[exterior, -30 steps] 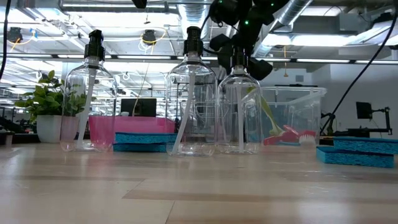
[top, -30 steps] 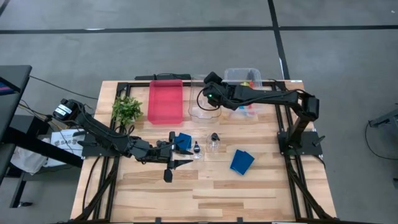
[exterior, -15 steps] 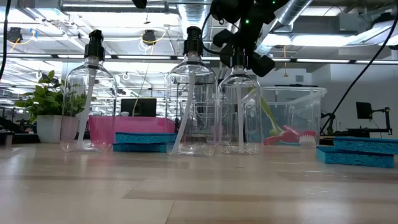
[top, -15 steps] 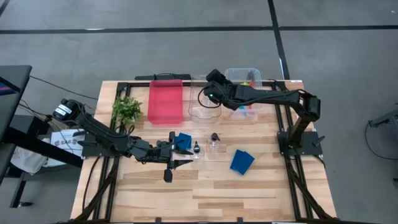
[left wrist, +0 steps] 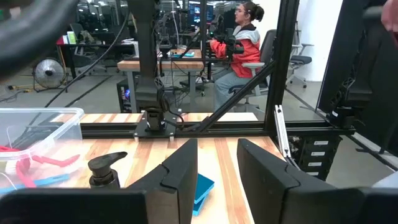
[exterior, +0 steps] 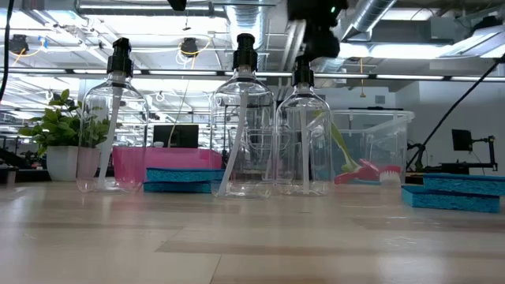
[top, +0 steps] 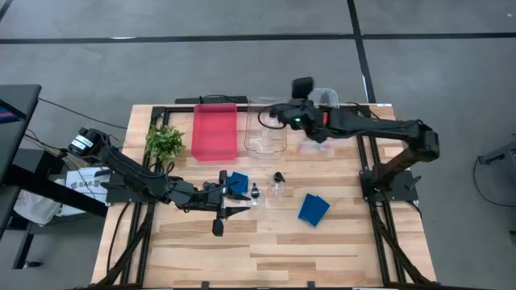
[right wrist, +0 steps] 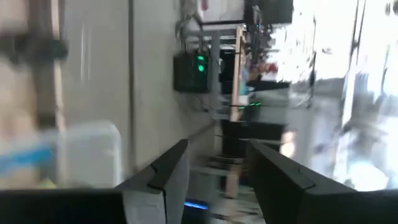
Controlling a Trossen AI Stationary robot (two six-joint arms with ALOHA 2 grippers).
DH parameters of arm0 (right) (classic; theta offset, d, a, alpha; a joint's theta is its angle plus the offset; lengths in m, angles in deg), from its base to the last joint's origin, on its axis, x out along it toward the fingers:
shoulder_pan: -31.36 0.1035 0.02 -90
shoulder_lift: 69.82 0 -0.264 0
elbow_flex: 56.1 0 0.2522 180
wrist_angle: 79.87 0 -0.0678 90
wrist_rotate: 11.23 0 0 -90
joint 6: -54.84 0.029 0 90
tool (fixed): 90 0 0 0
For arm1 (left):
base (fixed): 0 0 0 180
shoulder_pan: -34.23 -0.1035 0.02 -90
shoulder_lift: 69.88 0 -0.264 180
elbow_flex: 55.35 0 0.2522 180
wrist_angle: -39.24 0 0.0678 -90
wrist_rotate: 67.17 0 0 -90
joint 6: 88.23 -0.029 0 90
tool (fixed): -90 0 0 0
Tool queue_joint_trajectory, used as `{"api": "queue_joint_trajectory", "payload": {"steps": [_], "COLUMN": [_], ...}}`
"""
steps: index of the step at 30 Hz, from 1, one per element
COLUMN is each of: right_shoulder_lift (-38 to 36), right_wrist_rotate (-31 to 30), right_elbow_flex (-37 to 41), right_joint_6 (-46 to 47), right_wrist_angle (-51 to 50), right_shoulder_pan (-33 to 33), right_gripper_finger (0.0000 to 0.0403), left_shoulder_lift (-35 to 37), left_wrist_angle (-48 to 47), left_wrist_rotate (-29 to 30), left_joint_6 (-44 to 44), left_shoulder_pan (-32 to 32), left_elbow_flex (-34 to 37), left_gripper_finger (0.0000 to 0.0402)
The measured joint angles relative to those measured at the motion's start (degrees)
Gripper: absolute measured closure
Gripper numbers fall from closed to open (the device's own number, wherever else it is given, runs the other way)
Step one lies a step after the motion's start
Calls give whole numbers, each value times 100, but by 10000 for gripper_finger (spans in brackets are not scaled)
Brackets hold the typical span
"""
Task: Pick & Place Kitchen Sink Supplies
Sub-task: Put the soap dispenser into the transparent bin
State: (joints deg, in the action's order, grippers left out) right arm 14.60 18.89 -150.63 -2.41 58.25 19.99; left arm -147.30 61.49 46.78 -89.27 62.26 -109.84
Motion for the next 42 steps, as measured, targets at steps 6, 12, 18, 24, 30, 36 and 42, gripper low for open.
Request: {"api": "queue_joint_trajectory", "payload": {"steps": [6, 12, 18, 24, 30, 36, 42], "right_shoulder_lift": [-849, -1704, -2581, -3312, -3294, -2795, -2183], "right_wrist_rotate": [1297, 3547, 3657, 3121, 3108, 3126, 3152], "right_elbow_flex": [0, 503, 1967, 3815, 4893, 5251, 5263], "right_joint_6": [3320, 5722, 6464, 6721, 6592, 6635, 6638], "right_wrist_angle": [-989, -1573, -742, 1457, 2663, 3464, 3987], "right_shoulder_pan": [127, 359, 1281, 2543, 3249, 3344, 3343], "right_gripper_finger": [272, 305, 325, 328, 328, 321, 267], "left_shoulder_lift": [0, 0, 0, 0, 0, 0, 0], "left_wrist_angle": [0, 2, 2, 2, 4, 4, 4], "left_wrist_rotate": [0, 0, 0, 0, -4, -1, -2], "left_joint_6": [0, 0, 2, 0, -18, -17, -17], "left_shoulder_pan": [0, 0, 0, 0, -70, -234, -310], "left_elbow_flex": [0, 0, 0, 0, 0, 0, 0], "left_gripper_finger": [286, 286, 286, 286, 286, 286, 286]}}
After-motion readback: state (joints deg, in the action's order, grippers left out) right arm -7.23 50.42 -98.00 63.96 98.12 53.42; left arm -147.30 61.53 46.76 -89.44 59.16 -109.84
